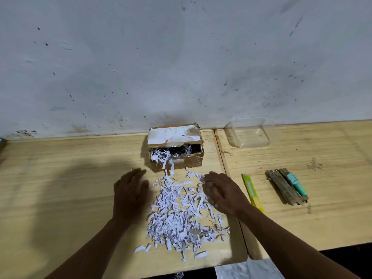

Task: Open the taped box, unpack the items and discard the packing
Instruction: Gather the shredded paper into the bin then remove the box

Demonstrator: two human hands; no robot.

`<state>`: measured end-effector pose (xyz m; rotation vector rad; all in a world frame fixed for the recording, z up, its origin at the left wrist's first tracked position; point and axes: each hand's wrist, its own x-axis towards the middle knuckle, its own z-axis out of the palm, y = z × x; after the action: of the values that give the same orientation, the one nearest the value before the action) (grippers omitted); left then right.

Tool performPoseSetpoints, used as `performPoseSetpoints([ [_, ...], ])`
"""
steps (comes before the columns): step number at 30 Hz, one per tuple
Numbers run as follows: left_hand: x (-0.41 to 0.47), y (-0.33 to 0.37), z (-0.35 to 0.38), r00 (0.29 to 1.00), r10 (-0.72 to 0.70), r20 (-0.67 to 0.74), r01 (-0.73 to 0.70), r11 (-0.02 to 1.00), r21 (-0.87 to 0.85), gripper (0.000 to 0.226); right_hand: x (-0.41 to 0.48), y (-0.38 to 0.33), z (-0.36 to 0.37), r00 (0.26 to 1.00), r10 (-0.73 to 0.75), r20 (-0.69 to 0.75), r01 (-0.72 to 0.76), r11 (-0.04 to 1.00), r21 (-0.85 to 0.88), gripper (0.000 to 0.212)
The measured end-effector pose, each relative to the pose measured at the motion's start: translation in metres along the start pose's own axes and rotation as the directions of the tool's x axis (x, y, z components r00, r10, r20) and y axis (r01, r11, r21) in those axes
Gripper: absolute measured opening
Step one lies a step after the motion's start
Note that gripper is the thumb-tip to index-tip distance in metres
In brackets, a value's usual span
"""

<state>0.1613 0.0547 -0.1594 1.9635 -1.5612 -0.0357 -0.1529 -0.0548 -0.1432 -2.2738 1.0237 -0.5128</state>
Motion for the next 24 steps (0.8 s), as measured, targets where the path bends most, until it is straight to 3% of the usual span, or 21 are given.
performPoseSetpoints([
  [3, 0.015, -0.009, 0.004, 0.970, -0.214, 0.111, 0.202, 0.973, 0.113, 0.068, 0.017, 0.006, -0.008, 0.966, 0.156, -0.206, -0.151, 0.988, 0.043, 0.039],
  [5, 0.019, -0.009, 0.012, 0.912, -0.306, 0.274, 0.263, 0.947, 0.183, 0.081, 0.035, 0.017, -0.011, 0.945, 0.256, -0.204, -0.267, 0.963, -0.030, 0.046],
  [8, 0.016, -0.004, 0.018, 0.898, -0.268, 0.350, 0.197, 0.954, 0.225, 0.087, 0.056, 0.032, -0.014, 0.932, 0.348, -0.098, -0.361, 0.906, -0.221, 0.055],
  [13, 0.000, 0.007, 0.021, 0.925, -0.056, 0.376, 0.025, 0.996, 0.087, 0.074, 0.056, 0.040, -0.008, 0.886, 0.464, -0.003, -0.435, 0.829, -0.350, 0.073],
  [16, -0.011, 0.020, 0.021, 0.931, -0.030, 0.363, 0.035, 0.999, -0.008, 0.070, 0.037, 0.019, 0.000, 0.909, 0.413, 0.060, -0.366, 0.859, -0.358, 0.069],
  [20, -0.022, 0.041, 0.013, 0.925, -0.045, 0.377, 0.114, 0.980, -0.164, 0.061, -0.001, -0.005, 0.009, 0.941, 0.310, 0.133, -0.273, 0.932, -0.240, 0.097],
  [22, -0.023, 0.053, 0.005, 0.917, -0.018, 0.398, 0.118, 0.966, -0.229, 0.046, -0.015, -0.011, 0.009, 0.952, 0.268, 0.148, -0.250, 0.960, -0.129, 0.084],
  [24, -0.023, 0.058, -0.006, 0.923, -0.004, 0.384, 0.120, 0.953, -0.279, 0.044, -0.023, -0.018, 0.003, 0.962, 0.230, 0.149, -0.232, 0.973, -0.007, 0.054],
])
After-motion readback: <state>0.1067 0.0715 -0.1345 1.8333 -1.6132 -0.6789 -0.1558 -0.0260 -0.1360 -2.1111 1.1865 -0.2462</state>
